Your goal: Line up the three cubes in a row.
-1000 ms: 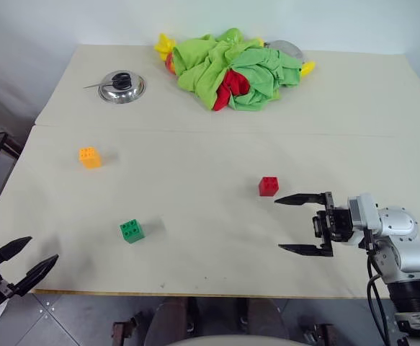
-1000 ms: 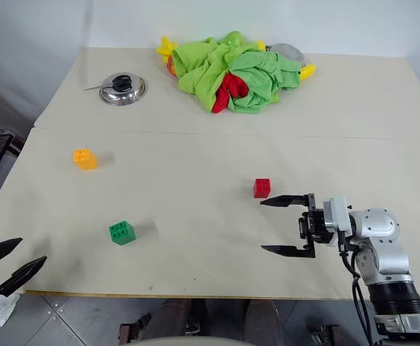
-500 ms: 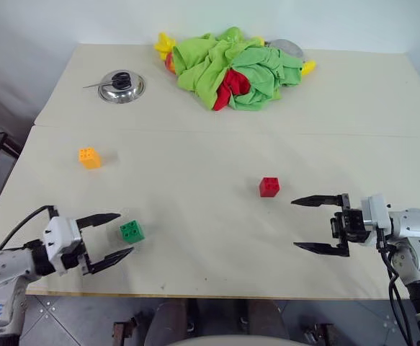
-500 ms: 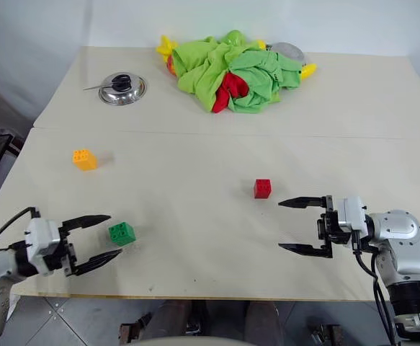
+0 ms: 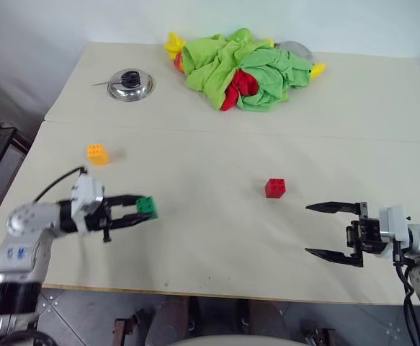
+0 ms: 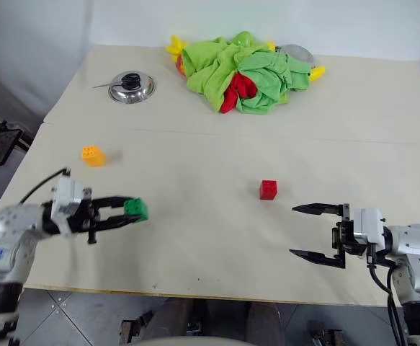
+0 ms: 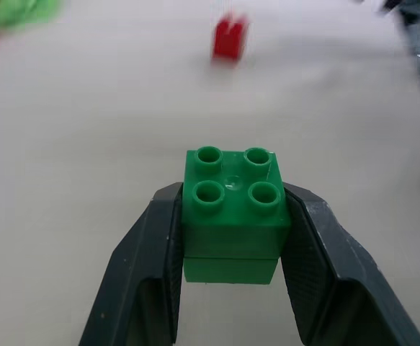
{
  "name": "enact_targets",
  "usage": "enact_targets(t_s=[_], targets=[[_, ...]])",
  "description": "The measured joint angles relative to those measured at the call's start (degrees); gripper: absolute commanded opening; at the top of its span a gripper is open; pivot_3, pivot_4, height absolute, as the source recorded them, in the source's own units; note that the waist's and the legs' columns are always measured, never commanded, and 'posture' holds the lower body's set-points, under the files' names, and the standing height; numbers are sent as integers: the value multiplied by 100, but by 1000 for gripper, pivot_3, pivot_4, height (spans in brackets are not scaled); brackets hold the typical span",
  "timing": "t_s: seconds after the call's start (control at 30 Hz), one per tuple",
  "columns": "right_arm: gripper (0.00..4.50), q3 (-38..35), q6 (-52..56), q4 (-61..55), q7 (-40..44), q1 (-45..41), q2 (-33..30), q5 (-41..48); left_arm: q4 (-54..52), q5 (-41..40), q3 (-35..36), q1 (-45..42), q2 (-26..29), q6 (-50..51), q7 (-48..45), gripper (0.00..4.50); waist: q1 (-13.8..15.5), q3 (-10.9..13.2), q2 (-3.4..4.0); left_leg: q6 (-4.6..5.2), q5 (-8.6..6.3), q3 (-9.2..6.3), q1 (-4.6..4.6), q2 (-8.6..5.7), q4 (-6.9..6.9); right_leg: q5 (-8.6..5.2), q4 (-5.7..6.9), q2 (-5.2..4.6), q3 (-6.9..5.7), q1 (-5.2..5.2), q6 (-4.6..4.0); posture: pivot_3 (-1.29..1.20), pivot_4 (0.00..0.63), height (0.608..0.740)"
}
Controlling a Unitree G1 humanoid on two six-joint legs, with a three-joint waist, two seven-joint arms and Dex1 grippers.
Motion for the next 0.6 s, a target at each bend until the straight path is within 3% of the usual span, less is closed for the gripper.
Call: enact_targets(t_s=[0.17, 0.33, 0.6], targets=[[4500, -446, -5, -126, -206, 482, -1, -80, 1616, 799, -1338, -2015, -1264, -354, -354, 1484, 69, -4, 0, 8, 3, 36, -5, -26, 3, 7, -21, 12, 1, 5, 13, 0, 150, 740], [4500, -887, 85, -479, -806, 917, 264, -53, 4192, 1704, -1862, -3241, -2244, -1458, -321, 1484, -39, 6, -16, 8, 1, 69, -15, -8, -4, 7, -28, 24, -3, -12, 13, 0, 150, 740], [4500, -1210, 93, -1082, -1596, 1534, 1048, 27, 5761, 2202, -1845, -3798, -2632, -2461, -292, 1484, -11, 13, -32, 14, 1, 55, -13, 5, 4, 12, -22, 12, 16, -15, 23, 0, 150, 740]])
